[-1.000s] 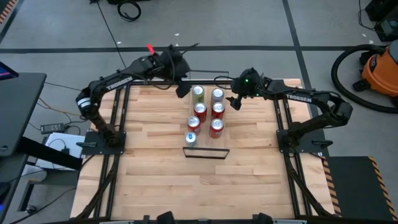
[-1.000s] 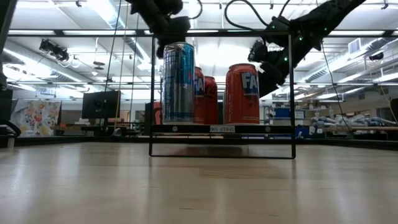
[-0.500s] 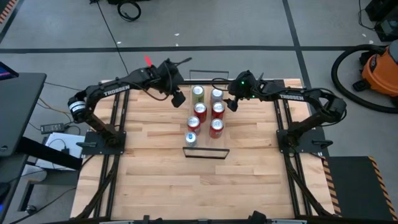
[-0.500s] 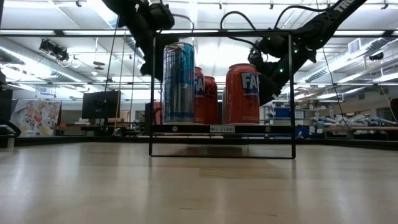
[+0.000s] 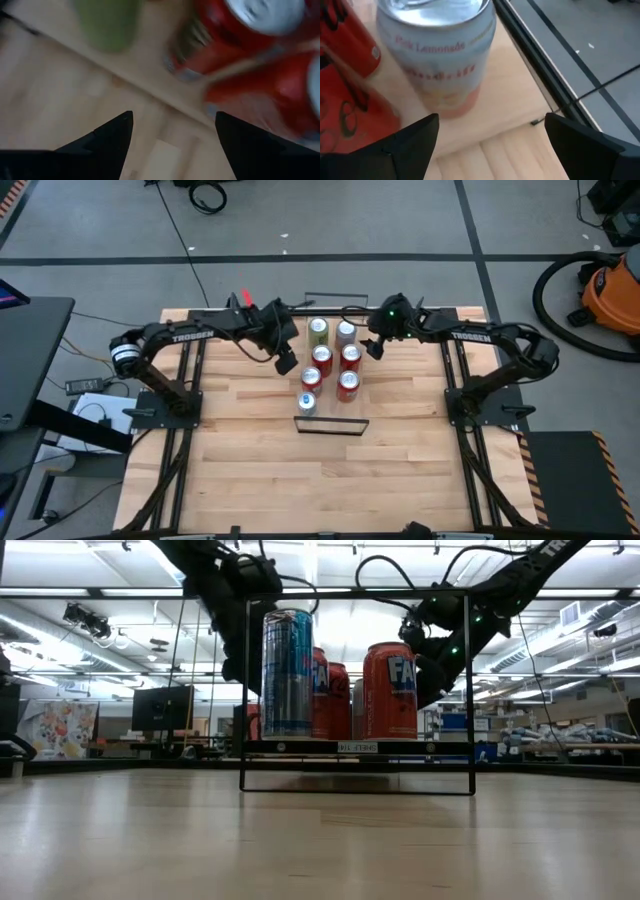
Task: Place canned beverage on shelf
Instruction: Adjust the soda cans on the shelf
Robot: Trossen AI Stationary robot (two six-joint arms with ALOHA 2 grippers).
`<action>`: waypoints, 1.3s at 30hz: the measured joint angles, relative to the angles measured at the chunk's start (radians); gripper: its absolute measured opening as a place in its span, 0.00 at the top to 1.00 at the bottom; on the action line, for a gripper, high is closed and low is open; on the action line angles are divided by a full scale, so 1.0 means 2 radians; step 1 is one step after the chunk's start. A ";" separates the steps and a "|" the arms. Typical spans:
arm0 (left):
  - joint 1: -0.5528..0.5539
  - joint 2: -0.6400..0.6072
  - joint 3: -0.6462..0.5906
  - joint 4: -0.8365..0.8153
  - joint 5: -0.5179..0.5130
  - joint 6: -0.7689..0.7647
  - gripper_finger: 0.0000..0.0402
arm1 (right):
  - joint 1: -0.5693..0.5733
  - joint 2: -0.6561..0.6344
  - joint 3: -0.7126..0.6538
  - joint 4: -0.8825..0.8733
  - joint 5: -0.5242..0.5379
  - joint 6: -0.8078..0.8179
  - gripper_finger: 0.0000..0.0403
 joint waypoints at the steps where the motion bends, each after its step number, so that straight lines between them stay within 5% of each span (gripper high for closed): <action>1: -0.005 0.000 -0.004 -0.001 0.011 0.002 0.27 | 0.000 -0.006 0.000 -0.011 0.000 0.000 0.07; 6: -0.042 0.000 -0.029 0.014 0.042 0.007 0.27 | 0.007 -0.050 0.001 -0.056 0.003 0.000 0.07; 15: -0.086 0.001 -0.072 0.090 -0.041 -0.038 0.27 | 0.009 -0.113 0.001 -0.073 0.015 0.000 0.07; 27: -0.092 0.001 -0.073 0.084 -0.042 -0.051 0.27 | 0.011 -0.146 0.001 -0.087 0.018 0.012 0.07; 33: -0.096 -0.029 -0.073 0.034 0.084 -0.057 0.27 | 0.038 -0.177 0.023 -0.127 0.015 0.046 0.07; 39: -0.123 -0.038 -0.073 0.043 0.095 -0.062 0.27 | 0.058 -0.190 0.034 -0.134 0.040 0.039 0.07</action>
